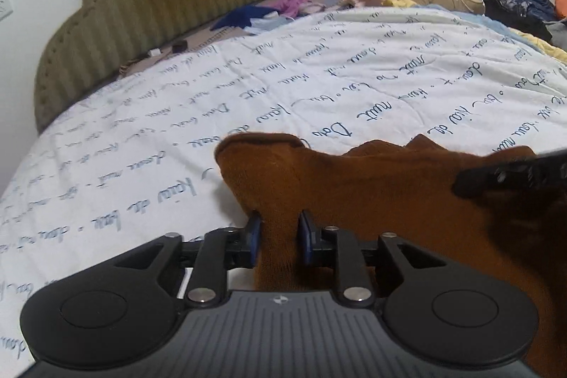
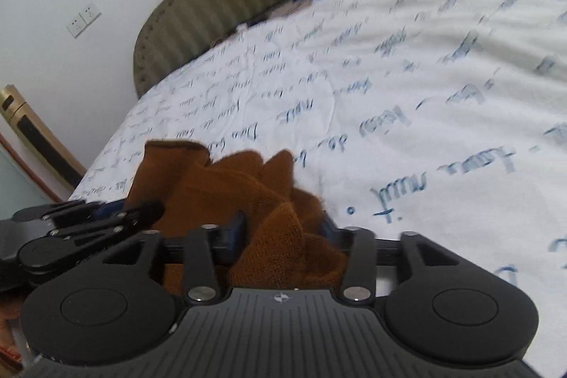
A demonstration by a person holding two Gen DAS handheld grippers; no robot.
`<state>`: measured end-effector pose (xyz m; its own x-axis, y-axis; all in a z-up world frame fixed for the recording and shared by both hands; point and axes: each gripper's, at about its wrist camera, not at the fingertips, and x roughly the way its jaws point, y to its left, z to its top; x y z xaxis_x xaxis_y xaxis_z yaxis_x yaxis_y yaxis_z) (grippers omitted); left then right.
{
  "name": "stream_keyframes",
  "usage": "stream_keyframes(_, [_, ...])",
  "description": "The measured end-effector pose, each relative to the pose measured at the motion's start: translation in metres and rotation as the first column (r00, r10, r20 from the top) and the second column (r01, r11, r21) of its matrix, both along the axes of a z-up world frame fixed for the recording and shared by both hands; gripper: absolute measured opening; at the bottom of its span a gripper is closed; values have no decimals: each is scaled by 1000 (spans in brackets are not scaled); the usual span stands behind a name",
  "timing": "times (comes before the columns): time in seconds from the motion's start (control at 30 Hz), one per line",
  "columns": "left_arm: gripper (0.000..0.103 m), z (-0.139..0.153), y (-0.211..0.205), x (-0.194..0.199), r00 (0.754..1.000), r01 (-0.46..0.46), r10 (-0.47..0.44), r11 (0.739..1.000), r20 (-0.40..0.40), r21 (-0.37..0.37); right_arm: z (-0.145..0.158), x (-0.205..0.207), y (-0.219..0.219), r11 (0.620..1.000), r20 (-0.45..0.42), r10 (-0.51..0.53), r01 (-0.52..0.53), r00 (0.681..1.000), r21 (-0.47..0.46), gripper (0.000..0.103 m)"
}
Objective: Fold small clothes
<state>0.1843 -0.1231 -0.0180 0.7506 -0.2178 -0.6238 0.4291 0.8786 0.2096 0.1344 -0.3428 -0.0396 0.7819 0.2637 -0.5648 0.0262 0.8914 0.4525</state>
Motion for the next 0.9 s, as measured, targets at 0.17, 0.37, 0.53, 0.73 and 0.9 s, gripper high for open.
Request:
stream_keyframes(0.17, [75, 4, 20, -26, 993, -111, 111, 994, 27, 3, 34, -47, 24, 977, 117, -62, 84, 991, -196, 59])
stream_keyframes(0.37, [75, 4, 30, -57, 988, -156, 156, 988, 12, -25, 38, -90, 61, 949, 144, 118, -69, 982, -307, 68])
stream_keyframes(0.53, [75, 7, 36, -67, 984, -179, 178, 982, -33, -52, 18, -86, 53, 936, 79, -32, 58, 996, -346, 72])
stream_keyframes(0.73, [75, 8, 47, -79, 976, -212, 208, 974, -58, -78, 22, -107, 54, 954, 123, -68, 100, 990, -282, 77])
stream_keyframes(0.9, [75, 5, 50, -86, 972, -229, 222, 968, -69, -99, 3, -101, 54, 946, 59, -60, 76, 996, -314, 93])
